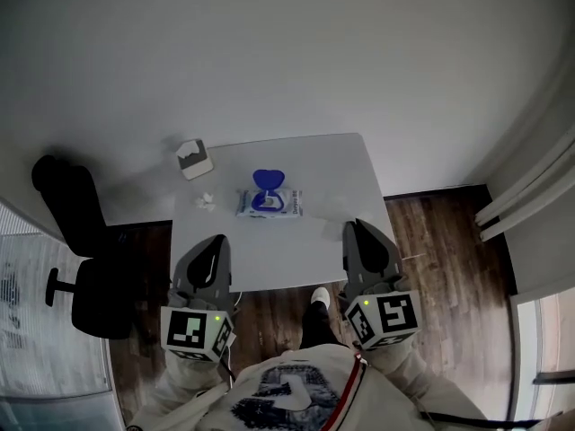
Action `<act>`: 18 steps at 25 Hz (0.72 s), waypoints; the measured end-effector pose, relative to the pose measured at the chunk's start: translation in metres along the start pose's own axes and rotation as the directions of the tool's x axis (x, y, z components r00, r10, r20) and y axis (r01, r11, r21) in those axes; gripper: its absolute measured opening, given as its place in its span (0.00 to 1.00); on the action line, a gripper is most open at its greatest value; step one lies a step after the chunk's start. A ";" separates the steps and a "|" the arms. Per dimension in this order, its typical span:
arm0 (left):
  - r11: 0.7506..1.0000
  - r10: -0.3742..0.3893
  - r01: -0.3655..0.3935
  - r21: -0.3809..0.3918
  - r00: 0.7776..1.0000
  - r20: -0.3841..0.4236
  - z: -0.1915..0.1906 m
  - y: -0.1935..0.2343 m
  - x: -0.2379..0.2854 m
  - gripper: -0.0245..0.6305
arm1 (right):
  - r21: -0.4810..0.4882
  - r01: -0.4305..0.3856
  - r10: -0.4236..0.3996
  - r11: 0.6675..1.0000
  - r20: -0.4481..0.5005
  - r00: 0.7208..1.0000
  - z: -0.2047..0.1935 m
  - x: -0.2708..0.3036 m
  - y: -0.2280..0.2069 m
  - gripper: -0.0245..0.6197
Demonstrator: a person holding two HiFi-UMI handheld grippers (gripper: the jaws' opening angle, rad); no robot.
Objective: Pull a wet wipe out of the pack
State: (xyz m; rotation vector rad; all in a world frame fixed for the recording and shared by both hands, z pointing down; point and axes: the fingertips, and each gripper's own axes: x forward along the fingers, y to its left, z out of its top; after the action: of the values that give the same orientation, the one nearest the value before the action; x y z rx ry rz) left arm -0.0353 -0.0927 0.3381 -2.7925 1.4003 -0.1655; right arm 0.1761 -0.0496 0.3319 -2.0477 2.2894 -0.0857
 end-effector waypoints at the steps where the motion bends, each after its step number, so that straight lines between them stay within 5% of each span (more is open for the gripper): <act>1: 1.000 -0.003 0.003 -0.001 1.000 0.003 0.000 -0.003 -0.012 0.04 | 0.000 0.004 -0.004 1.000 0.001 1.000 0.000 -0.010 0.006 0.06; 18: 0.998 -0.063 0.064 -0.029 0.997 0.052 0.000 -0.051 -0.113 0.04 | -0.029 0.053 -0.053 0.998 -0.008 0.999 0.005 -0.121 0.053 0.06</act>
State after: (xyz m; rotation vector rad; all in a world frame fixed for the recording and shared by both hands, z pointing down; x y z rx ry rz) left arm -0.0615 0.0284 0.3312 -2.8457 1.3152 -0.0736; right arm 0.1376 0.0761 0.3238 -2.1261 2.2549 -0.0657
